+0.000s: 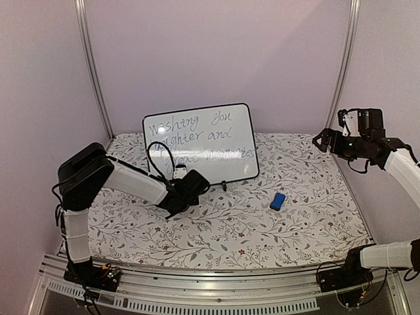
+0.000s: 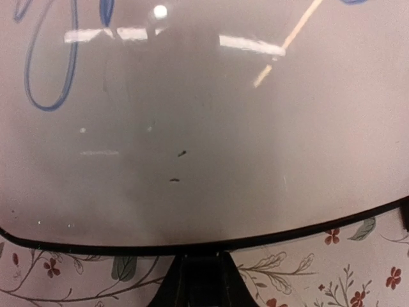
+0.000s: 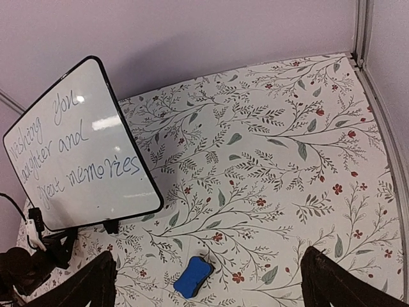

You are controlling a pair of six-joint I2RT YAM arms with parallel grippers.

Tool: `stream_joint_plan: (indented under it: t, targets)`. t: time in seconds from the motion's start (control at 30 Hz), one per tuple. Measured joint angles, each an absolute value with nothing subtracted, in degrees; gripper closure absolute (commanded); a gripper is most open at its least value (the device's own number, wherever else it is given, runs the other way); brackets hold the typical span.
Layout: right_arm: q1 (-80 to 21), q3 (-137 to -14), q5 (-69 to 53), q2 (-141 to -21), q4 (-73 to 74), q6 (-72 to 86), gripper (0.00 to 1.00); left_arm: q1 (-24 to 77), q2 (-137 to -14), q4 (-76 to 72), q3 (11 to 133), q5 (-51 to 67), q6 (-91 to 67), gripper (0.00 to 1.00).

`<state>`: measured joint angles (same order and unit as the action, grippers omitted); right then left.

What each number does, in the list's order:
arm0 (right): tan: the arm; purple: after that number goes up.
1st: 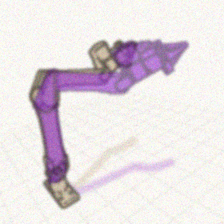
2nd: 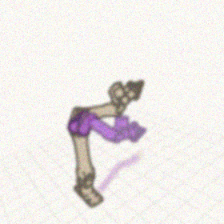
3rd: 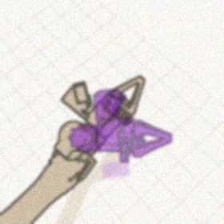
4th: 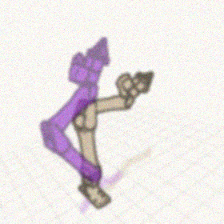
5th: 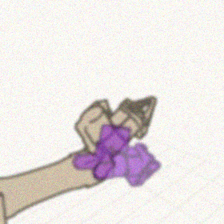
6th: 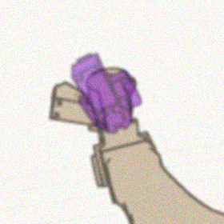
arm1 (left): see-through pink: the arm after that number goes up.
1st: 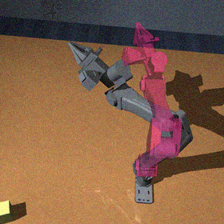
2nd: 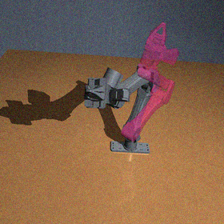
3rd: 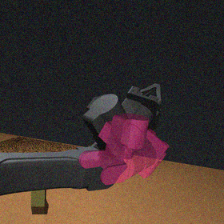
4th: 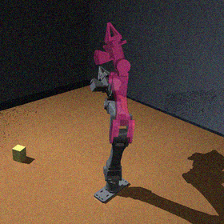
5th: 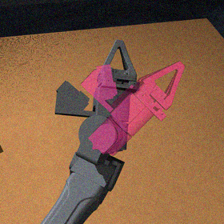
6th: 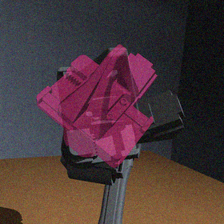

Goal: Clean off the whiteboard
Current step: Move the whiteboard to the center of the board.

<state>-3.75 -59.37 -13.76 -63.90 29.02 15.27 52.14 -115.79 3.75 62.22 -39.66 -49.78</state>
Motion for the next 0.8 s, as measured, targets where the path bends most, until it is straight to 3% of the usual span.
stream_joint_plan:
  t: [0.17, 0.33, 0.53, 0.8]
  targets:
    - [-3.7, -58.9, -12.5, -64.2, 28.8, 15.3, 0.01, 52.5, -115.8, 3.7, 62.1, -39.0, -49.2, 0.76]
    - [-3.7, -58.8, -12.3, -65.3, 28.4, 15.4, 0.01, 54.0, -115.5, 3.6, 61.2, -37.8, -48.3, 0.6]
    - [-3.7, -58.2, -12.2, -66.3, 27.9, 15.4, 0.01, 54.6, -114.1, 3.2, 59.7, -36.5, -48.2, 0.5]
    - [-3.8, -58.2, -11.2, -66.4, 27.7, 17.0, 0.01, 55.0, -111.3, 4.2, 57.4, -34.9, -48.4, 0.19]
